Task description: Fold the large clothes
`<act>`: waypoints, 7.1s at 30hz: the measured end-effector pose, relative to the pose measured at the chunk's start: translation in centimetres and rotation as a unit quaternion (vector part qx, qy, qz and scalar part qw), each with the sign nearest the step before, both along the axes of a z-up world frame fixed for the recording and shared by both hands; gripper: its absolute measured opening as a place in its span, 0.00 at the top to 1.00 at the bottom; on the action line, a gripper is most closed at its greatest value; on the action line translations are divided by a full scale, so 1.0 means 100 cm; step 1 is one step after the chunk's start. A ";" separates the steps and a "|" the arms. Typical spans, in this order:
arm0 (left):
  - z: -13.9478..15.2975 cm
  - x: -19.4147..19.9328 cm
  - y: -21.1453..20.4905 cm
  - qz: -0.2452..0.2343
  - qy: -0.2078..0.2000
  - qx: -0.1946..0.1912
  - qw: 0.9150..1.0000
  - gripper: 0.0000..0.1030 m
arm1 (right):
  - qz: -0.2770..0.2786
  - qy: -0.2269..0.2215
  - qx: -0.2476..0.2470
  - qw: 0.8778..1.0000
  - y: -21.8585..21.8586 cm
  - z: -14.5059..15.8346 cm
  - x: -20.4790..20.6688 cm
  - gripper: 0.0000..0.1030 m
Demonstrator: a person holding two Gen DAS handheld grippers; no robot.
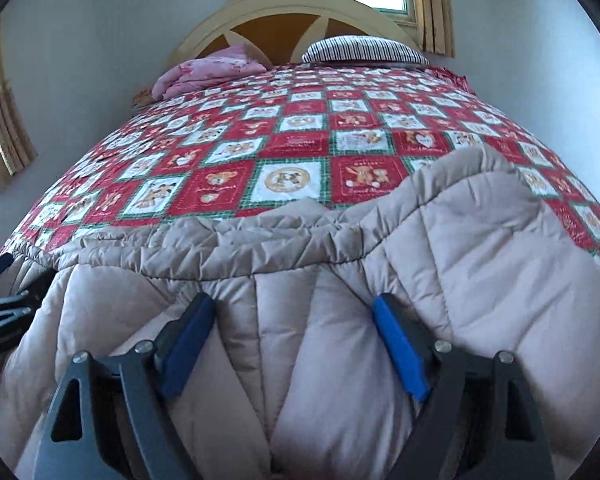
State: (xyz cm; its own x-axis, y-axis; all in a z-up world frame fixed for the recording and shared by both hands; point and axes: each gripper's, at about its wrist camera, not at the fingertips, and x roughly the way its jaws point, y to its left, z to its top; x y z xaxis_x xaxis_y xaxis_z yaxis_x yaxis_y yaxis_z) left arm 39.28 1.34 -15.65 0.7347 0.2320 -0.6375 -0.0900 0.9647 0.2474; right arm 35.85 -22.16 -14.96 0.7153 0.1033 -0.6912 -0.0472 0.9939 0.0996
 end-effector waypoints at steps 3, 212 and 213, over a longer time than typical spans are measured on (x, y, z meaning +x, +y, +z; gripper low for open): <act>-0.005 0.003 0.004 0.001 0.006 -0.016 1.000 0.01 | -0.005 0.007 -0.009 1.000 0.003 -0.003 0.004 0.18; 0.136 -0.202 -0.163 -0.245 -0.251 -0.037 0.936 0.01 | 0.084 0.071 -0.039 0.993 -0.133 0.073 -0.025 0.40; 0.128 -0.171 -0.169 -0.240 -0.214 -0.034 0.946 0.01 | 0.081 0.070 -0.044 0.993 -0.133 0.069 -0.027 0.39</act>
State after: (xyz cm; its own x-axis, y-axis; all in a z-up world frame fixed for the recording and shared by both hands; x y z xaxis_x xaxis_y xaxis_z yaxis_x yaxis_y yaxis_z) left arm 22.23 -15.51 -2.84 0.9393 -0.2257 -0.2584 0.2854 0.9320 0.2235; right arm 33.15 -35.48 -8.03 0.5899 0.1436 -0.7946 -0.1984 0.9797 0.0297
